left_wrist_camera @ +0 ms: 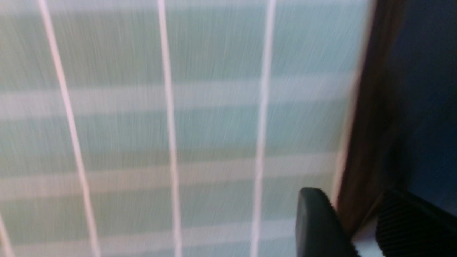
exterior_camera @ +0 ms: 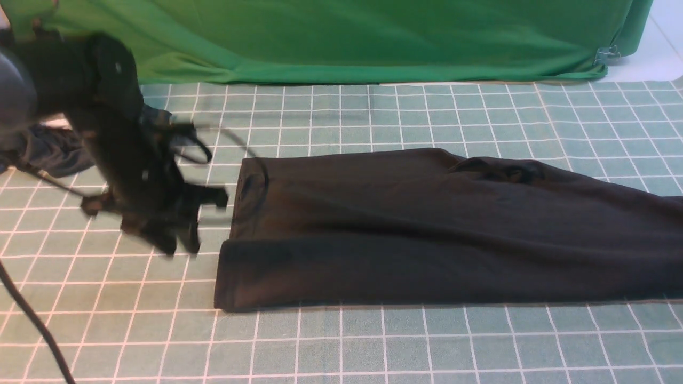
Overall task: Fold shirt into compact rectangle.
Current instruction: 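Pull the folded dark garment lengthwise by its ends to straighten it flat on the table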
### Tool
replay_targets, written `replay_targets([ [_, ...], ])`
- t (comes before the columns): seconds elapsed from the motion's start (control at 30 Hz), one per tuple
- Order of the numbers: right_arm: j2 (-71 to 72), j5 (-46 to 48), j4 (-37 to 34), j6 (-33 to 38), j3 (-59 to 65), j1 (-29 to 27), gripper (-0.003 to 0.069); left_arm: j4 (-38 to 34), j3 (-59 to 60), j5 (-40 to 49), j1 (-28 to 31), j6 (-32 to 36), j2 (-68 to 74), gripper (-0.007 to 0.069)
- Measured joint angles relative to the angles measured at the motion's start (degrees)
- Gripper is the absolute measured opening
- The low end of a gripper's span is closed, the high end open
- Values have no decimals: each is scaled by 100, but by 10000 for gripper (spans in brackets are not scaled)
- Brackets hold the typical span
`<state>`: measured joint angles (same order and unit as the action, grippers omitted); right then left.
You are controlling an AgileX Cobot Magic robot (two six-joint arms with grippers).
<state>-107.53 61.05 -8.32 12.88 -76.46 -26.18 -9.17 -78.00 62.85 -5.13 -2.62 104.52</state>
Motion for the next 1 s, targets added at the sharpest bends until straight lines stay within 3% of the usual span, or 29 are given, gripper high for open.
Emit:
replay_targets([
  [0.17, 0, 0, 0, -18, 0, 0, 32, -788, -605, -993, 0, 262, 339, 340],
  [0.3, 0, -21, 0, -34, 0, 0, 32, -1118, -743, -1625, 0, 435, 833, 364],
  [0.63, 0, -89, -5, -58, 0, 0, 32, -1299, -867, -1982, 0, 764, 1444, 367],
  [1.0, 0, -155, -11, -76, 0, 0, 32, -1464, -867, -2370, 0, 1180, 1569, 290],
])
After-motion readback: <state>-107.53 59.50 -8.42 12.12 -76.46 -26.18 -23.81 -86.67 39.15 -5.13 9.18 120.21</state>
